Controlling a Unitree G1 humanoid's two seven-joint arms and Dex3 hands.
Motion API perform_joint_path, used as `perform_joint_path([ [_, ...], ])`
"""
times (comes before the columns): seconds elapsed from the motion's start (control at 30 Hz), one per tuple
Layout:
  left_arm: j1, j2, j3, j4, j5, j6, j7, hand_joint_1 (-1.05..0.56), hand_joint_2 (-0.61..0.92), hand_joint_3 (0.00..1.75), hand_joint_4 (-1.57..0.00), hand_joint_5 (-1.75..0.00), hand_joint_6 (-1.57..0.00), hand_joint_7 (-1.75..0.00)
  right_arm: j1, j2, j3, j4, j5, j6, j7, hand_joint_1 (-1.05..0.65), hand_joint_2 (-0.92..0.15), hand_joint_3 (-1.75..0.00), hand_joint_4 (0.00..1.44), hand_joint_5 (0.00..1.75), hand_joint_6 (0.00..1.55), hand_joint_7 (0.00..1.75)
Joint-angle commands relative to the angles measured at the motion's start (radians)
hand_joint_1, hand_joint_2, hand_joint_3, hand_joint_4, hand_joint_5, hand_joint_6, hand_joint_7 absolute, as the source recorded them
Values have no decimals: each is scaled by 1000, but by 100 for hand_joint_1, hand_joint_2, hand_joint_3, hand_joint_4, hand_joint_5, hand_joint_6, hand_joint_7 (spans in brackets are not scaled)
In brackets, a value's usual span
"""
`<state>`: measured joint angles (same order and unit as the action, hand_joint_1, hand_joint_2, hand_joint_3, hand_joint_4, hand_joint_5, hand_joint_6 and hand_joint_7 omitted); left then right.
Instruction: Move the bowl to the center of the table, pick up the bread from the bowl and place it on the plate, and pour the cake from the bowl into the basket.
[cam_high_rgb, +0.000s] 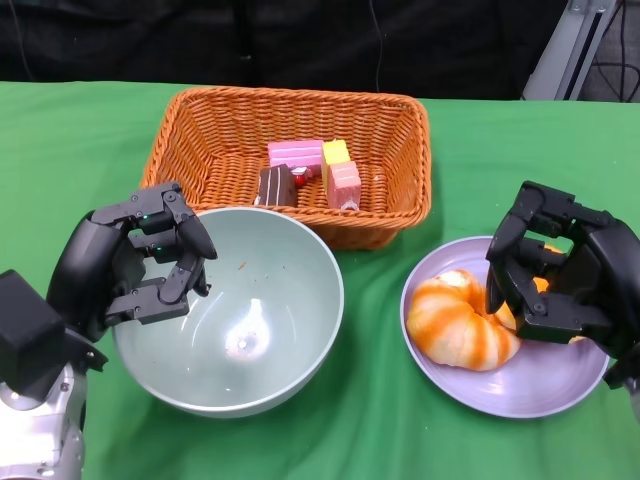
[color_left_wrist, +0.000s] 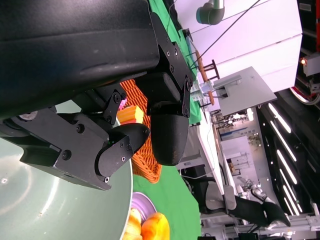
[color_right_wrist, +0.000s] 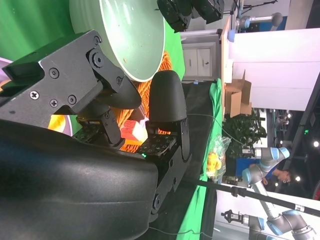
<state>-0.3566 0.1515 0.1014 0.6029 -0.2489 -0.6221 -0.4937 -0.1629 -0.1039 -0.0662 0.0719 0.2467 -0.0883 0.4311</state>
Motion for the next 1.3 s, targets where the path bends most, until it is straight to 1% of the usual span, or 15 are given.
perform_joint_path([
  [0.03, 18, 25, 7, -39, 17, 31, 13, -6, 52, 120, -83, -173, -75, -151, 7, -25, -2, -26, 1, 6, 2, -6, -51, -130, 81, 175, 67, 157],
  [0.3, 26, 21, 13, -62, 25, 52, 15, -6, 51, 123, -83, -173, -75, -152, 9, -27, 0, -29, 2, 8, 1, -6, -50, -131, 81, 175, 67, 158],
  [0.43, 23, 26, 9, -53, 19, 42, -13, -7, 51, 123, -84, -173, -74, -152, 3, -28, -11, -25, 21, 17, 6, -7, -49, -132, 82, 175, 68, 156],
  [0.53, 19, 29, 20, -53, 10, 46, -11, -9, 51, 123, -83, -174, -74, -151, 4, -27, -18, -33, 20, 16, -4, -7, -49, -134, 81, 175, 68, 156],
  [0.6, 17, 33, 37, -63, -1, 68, 4, -9, 51, 122, -82, -174, -74, -152, 2, -30, -31, -37, 29, 20, -10, -7, -49, -134, 81, 175, 67, 156],
  [0.63, 16, 33, 46, -67, -10, 80, 7, -9, 53, 118, -81, -175, -74, -150, 1, -32, -38, -38, 33, 23, -12, -7, -49, -134, 80, 175, 67, 156],
  [0.73, 3, 43, 83, -61, -38, 105, 10, -9, 56, 116, -81, -175, -74, -150, -4, -37, -67, -48, 54, 67, -42, -7, -48, -133, 81, 175, 69, 157],
  [0.87, -1, 47, 105, -58, -47, 123, 13, -8, 57, 114, -82, -175, -75, -151, -2, -42, -81, -57, 67, 87, -48, -5, -51, -132, 82, 175, 69, 156],
  [1.03, -2, 49, 114, -59, -55, 142, 10, -6, 57, 114, -82, -175, -75, -150, -4, -42, -96, -53, 79, 80, -46, -7, -52, -127, 81, 175, 68, 157],
  [1.3, -3, 47, 121, -46, -53, 134, 5, -6, 55, 113, -80, -175, -75, -149, 1, -45, -108, -50, 76, 66, -48, -7, -53, -126, 82, 175, 69, 157],
])
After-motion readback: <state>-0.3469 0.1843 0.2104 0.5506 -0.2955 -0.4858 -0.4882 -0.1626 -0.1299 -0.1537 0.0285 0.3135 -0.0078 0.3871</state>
